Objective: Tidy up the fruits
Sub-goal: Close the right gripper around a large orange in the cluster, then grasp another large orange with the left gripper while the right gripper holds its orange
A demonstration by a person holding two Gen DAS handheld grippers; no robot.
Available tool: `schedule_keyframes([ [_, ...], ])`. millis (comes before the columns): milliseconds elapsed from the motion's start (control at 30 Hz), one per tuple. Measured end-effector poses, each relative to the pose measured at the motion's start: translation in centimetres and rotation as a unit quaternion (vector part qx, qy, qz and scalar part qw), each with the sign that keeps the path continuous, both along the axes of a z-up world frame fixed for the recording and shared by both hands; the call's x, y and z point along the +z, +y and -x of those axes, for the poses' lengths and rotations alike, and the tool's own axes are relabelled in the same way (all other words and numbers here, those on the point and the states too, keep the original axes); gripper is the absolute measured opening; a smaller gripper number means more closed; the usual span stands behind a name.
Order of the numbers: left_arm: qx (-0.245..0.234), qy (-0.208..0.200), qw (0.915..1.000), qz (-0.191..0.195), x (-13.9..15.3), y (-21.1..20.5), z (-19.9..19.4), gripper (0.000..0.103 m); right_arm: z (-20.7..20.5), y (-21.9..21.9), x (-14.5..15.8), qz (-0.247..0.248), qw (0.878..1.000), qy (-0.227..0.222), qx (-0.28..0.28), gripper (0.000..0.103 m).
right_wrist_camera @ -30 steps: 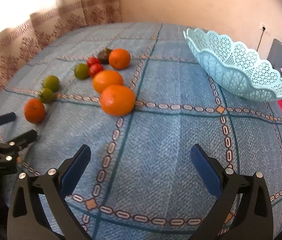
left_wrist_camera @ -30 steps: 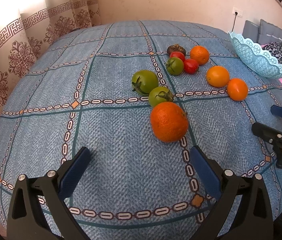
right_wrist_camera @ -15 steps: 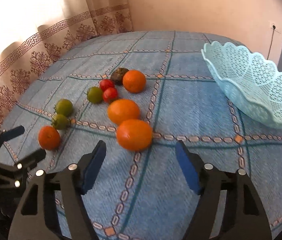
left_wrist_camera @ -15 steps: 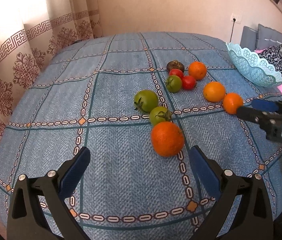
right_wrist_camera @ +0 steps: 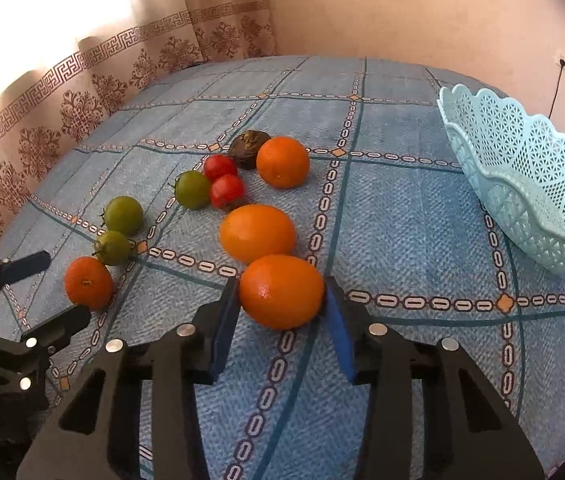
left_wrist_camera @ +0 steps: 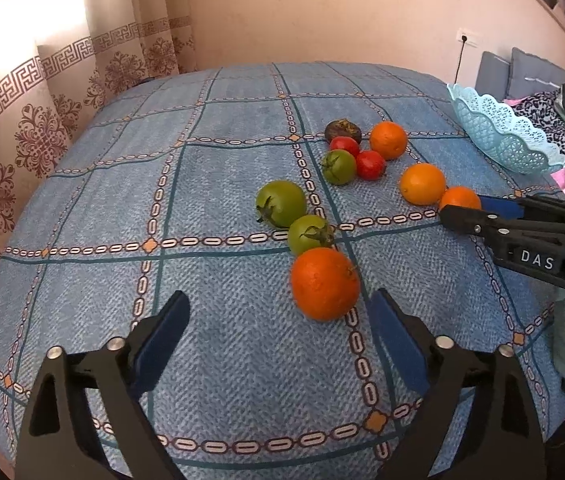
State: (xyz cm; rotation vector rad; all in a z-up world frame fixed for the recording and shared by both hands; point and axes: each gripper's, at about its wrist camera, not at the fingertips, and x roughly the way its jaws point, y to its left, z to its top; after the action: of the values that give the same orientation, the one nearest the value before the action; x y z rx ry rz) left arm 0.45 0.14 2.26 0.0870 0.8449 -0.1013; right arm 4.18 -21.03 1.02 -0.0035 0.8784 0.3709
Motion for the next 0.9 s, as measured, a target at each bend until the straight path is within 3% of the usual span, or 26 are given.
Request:
schedule_keyframes([
  [167,-0.004,0.011,0.9999,0.009,-0.2,-0.5,-0.7,0.082,0.3,-0.3,0.3,-0.007,1.000,-0.007,-0.004,0.043],
  [233,-0.004,0.015,0.9998,0.012,-0.3,-0.6,-0.8,0.075,0.3,-0.5,0.4,-0.011,1.000,-0.009,-0.006,0.043],
  [500,-0.004,0.021,0.9997,0.014,-0.5,-1.0,-1.2,0.071,0.6,-1.1,0.3,-0.018,1.000,-0.007,-0.009,0.043],
  [900,-0.023,0.021,0.9992,0.026,-0.5,-1.5,-1.0,0.040,0.7,-1.0,0.4,-0.021,1.000,-0.008,-0.011,0.043],
])
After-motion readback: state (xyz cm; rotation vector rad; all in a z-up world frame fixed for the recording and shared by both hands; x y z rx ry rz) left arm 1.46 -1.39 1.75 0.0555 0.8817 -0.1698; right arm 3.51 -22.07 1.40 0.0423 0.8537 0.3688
